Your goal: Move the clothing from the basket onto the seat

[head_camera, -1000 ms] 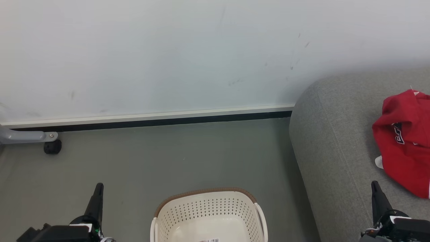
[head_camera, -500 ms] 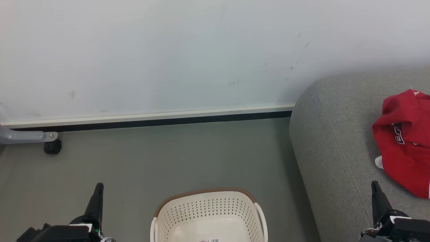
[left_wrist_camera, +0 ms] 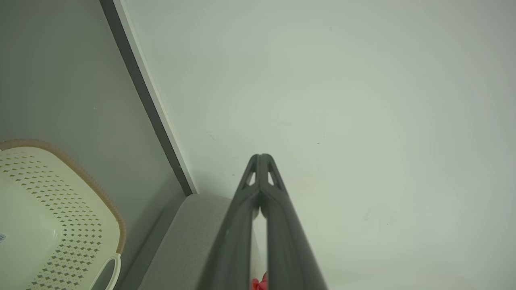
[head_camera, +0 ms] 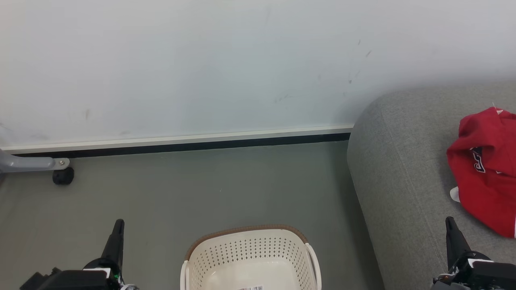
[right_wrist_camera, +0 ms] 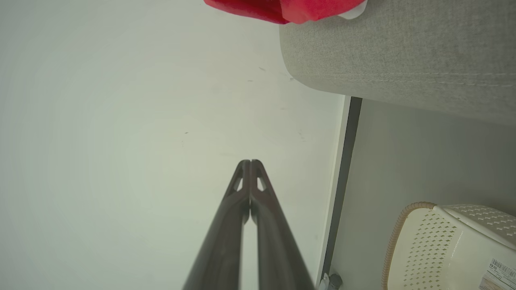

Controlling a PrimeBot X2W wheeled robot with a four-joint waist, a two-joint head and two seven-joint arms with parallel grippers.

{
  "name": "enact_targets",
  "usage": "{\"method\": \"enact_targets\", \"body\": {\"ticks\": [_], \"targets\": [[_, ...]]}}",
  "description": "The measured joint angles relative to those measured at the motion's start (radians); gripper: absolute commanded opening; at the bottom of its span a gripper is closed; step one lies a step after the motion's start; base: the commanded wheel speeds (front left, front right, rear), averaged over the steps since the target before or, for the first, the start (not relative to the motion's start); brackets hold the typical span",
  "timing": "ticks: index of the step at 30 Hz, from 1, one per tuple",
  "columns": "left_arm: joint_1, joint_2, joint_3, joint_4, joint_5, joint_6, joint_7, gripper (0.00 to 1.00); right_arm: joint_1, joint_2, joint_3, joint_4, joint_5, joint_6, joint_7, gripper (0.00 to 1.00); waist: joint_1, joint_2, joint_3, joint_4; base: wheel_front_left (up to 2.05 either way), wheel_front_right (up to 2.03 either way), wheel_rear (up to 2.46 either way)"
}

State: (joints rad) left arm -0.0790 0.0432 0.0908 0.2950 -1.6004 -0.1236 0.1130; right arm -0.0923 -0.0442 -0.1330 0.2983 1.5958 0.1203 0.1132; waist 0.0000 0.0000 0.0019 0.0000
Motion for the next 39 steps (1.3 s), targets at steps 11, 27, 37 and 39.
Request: {"method": "enact_targets", "body": {"ticks": [11,27,37,39], "targets": [[0.000,0.000,0.000,0.000,0.000,0.000,0.000,0.00,0.000,0.000,0.000,0.000,0.000,0.000,0.000,0.00,0.0000,0.0000,0.000,0.000,0.00,0.00,0.00],[0.000,0.000,0.000,0.000,0.000,0.000,0.000,0.00,0.000,0.000,0.000,0.000,0.000,0.000,0.000,0.00,0.0000,0.0000,0.000,0.000,0.00,0.00,0.00],[0.000,0.000,0.000,0.000,0.000,0.000,0.000,0.00,0.000,0.000,0.000,0.000,0.000,0.000,0.000,0.00,0.0000,0.0000,0.000,0.000,0.00,0.00,0.00],[0.000,0.000,0.000,0.000,0.000,0.000,0.000,0.00,0.000,0.000,0.000,-0.001,0.000,0.000,0.000,0.00,0.0000,0.0000,0.000,0.000,0.00,0.00,0.00]]}}
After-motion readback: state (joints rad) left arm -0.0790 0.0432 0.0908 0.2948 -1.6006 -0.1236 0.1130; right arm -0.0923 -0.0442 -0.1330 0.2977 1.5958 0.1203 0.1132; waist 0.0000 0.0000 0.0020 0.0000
